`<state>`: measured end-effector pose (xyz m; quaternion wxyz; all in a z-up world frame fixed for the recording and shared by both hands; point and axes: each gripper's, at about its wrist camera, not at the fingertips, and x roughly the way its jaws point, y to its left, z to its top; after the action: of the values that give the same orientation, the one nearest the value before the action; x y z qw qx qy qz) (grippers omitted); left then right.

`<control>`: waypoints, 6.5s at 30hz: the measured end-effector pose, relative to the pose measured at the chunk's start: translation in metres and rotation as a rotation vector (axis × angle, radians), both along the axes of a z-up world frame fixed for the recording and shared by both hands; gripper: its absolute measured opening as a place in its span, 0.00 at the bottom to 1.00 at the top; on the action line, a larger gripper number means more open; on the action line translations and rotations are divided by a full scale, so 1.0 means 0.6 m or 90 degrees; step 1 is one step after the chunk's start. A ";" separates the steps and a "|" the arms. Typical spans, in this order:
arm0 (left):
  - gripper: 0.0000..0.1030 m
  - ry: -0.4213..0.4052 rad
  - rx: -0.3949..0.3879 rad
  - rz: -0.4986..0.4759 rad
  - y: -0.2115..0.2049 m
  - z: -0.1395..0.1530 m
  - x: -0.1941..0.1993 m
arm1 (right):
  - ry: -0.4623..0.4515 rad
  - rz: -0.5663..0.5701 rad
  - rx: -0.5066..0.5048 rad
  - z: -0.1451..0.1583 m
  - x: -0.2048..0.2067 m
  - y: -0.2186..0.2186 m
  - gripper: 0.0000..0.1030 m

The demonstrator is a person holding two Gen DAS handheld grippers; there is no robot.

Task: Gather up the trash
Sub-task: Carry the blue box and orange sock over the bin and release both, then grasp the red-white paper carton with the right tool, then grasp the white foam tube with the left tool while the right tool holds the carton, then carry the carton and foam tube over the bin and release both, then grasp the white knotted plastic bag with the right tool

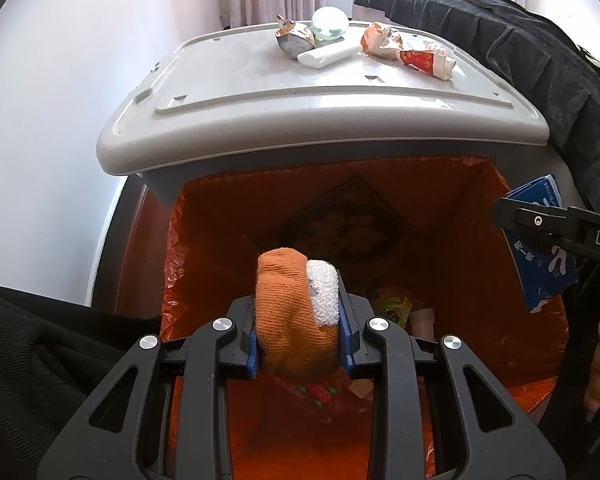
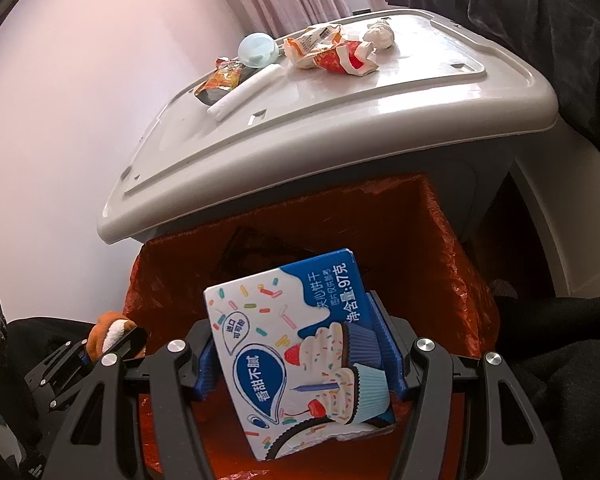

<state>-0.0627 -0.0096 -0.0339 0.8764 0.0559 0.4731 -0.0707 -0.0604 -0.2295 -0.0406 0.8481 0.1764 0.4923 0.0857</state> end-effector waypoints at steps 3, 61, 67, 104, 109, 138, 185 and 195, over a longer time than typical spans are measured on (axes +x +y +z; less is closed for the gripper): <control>0.27 0.001 0.001 0.000 0.001 -0.001 0.001 | 0.000 0.000 0.001 0.000 0.000 0.000 0.60; 0.87 -0.059 -0.048 -0.105 -0.066 0.102 0.198 | -0.058 0.007 -0.025 0.144 0.301 -0.090 0.28; 0.87 -0.099 -0.003 -0.295 -0.151 0.118 0.321 | -0.116 -0.062 -0.081 0.173 0.223 -0.134 0.29; 0.21 -0.055 -0.030 -0.165 -0.115 0.144 0.347 | -0.080 -0.095 0.024 0.145 0.256 -0.156 0.30; 0.21 -0.055 -0.031 -0.121 -0.070 0.155 0.239 | -0.099 -0.065 0.013 0.149 0.222 -0.133 0.30; 0.29 0.030 -0.028 -0.045 -0.005 0.011 -0.006 | -0.005 0.043 -0.067 0.019 -0.012 0.023 0.39; 0.86 0.012 -0.070 0.011 0.008 0.001 0.039 | 0.015 -0.090 -0.104 0.075 0.485 -0.176 0.60; 0.86 0.029 -0.084 0.019 0.007 0.001 0.062 | 0.012 -0.057 -0.196 0.024 0.534 -0.137 0.29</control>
<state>-0.0254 -0.0057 -0.0334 0.8680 -0.0109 0.4882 -0.0899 0.2599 -0.3114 -0.0265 0.8632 0.0669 0.4995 -0.0303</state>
